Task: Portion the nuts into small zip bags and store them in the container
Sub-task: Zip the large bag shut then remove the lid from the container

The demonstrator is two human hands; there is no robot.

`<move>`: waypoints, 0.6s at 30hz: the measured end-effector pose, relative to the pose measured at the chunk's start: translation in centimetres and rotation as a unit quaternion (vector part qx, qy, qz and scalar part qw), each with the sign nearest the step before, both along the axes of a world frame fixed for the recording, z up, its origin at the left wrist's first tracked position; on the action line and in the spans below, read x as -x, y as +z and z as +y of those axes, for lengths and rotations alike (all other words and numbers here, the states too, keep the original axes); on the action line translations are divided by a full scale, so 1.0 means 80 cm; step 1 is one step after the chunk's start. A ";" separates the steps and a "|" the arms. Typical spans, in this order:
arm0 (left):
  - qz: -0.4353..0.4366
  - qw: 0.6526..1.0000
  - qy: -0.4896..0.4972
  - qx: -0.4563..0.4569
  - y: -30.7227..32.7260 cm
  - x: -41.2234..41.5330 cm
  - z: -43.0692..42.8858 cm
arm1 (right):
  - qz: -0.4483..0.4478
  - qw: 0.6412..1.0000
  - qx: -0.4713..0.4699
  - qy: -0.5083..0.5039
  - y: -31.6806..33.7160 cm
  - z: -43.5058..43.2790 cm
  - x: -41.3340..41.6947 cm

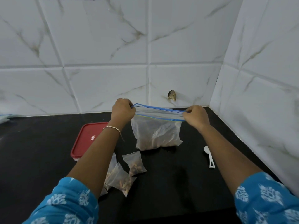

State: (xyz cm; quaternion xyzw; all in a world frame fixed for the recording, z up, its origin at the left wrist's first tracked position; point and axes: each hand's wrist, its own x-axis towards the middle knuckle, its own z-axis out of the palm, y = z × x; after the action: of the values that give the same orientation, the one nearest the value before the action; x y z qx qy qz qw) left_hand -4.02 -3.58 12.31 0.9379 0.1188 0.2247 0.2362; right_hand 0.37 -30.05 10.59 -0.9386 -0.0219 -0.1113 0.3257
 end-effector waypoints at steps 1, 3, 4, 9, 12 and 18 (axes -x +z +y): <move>0.019 1.000 0.007 0.018 0.001 0.001 0.003 | 0.007 1.000 -0.010 0.000 0.001 -0.002 0.001; 0.064 0.992 0.015 0.105 0.003 0.001 0.011 | 0.017 0.999 -0.048 -0.007 0.002 -0.005 0.000; 0.070 0.980 0.012 0.188 0.003 0.001 0.013 | 0.024 0.998 -0.065 -0.008 0.003 -0.007 -0.001; 0.033 0.861 -0.019 0.507 0.013 0.008 0.019 | 0.074 0.985 -0.158 -0.001 0.013 -0.003 -0.007; 0.034 0.853 -0.033 0.519 0.022 0.011 0.026 | 0.100 0.967 -0.235 -0.013 0.027 0.002 -0.010; 0.061 0.913 -0.020 0.403 0.036 0.005 0.043 | 0.089 0.964 -0.251 -0.003 0.059 0.004 -0.010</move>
State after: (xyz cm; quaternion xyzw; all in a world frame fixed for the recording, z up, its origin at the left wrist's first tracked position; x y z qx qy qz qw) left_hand -4.39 -0.13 15.23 0.7769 0.1943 0.0955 0.5912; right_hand 1.18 -29.73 15.30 -0.8332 0.0387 -0.0298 0.5508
